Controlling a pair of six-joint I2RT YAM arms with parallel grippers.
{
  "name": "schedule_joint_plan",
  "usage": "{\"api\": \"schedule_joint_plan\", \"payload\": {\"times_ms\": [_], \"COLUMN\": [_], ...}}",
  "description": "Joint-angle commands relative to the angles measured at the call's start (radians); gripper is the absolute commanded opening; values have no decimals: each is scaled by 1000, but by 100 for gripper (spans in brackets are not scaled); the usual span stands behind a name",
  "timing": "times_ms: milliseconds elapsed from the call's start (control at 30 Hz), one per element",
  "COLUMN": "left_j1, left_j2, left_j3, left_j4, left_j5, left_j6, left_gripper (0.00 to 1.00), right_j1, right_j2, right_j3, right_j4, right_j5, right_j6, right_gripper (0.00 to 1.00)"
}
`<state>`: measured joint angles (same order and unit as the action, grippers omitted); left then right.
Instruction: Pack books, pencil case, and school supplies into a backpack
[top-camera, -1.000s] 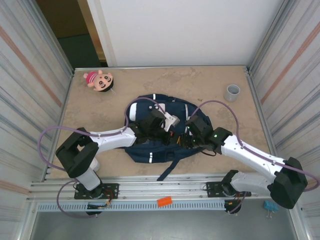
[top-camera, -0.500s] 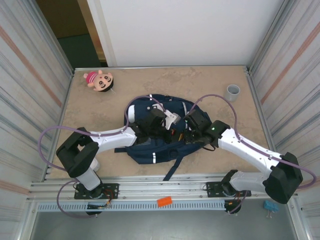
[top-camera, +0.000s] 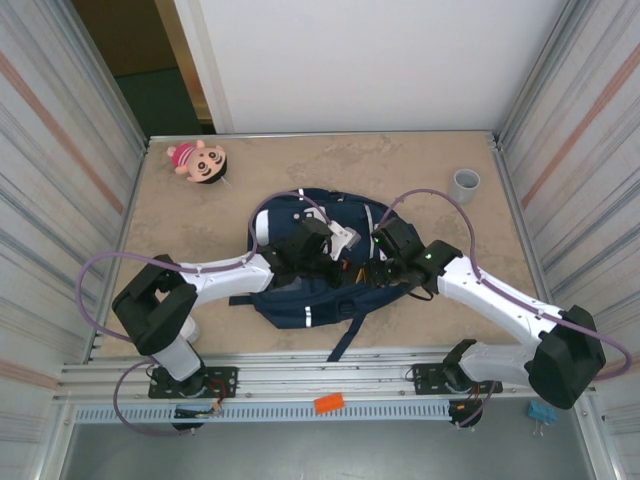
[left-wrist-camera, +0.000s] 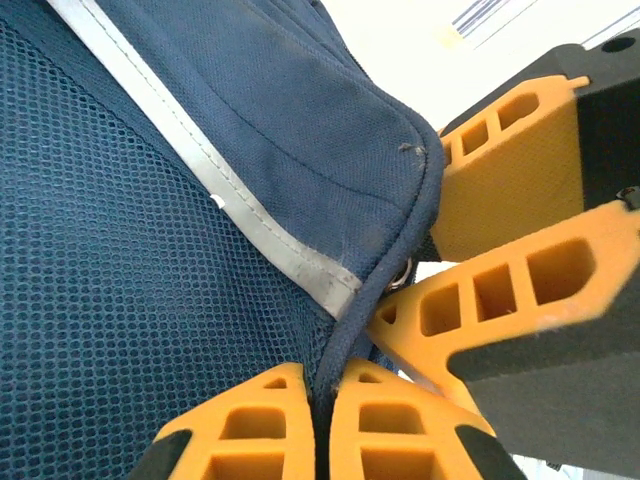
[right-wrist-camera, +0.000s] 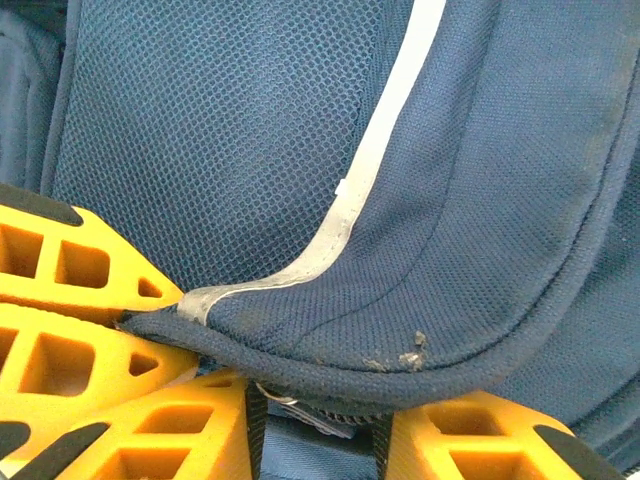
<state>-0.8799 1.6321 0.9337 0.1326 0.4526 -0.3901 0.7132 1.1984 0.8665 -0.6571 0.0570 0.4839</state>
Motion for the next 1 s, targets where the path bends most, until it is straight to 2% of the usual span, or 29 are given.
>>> {"api": "schedule_joint_plan", "payload": {"times_ms": [0,67,133,233,333,433,633,767,967], "left_j1": [-4,-4,-4,-5,-5,-5,-5,-5,-4], "left_j2": [-58,-64,-67,-69,-67,-72,-80,-95,-111], "left_j3": [7,2,-2,-6,-6,-7,-7,-12,-16], "left_j4": [-23,-30,-36,-34,-32,-27,-57,-106,-167], "left_j5": [30,20,15,12,13,9,-7,-40,-75], "left_j6": [-6,-1,0,-1,-3,-5,15,45,87], "left_gripper": [0,0,0,0,0,0,0,0,0], "right_j1": [-3,-3,-4,-5,-5,-5,-10,-55,-155], "right_j2": [32,40,36,16,21,50,87,71,57], "right_j3": [20,46,58,45,39,46,87,102,111], "right_j4": [-62,-114,-128,-64,-16,-19,-99,-135,-160], "right_j5": [131,203,217,106,7,-2,112,102,54], "right_j6": [-42,-40,-56,-130,-165,-185,-218,-237,-249], "right_gripper": [29,29,30,36,37,36,18,11,6]}}
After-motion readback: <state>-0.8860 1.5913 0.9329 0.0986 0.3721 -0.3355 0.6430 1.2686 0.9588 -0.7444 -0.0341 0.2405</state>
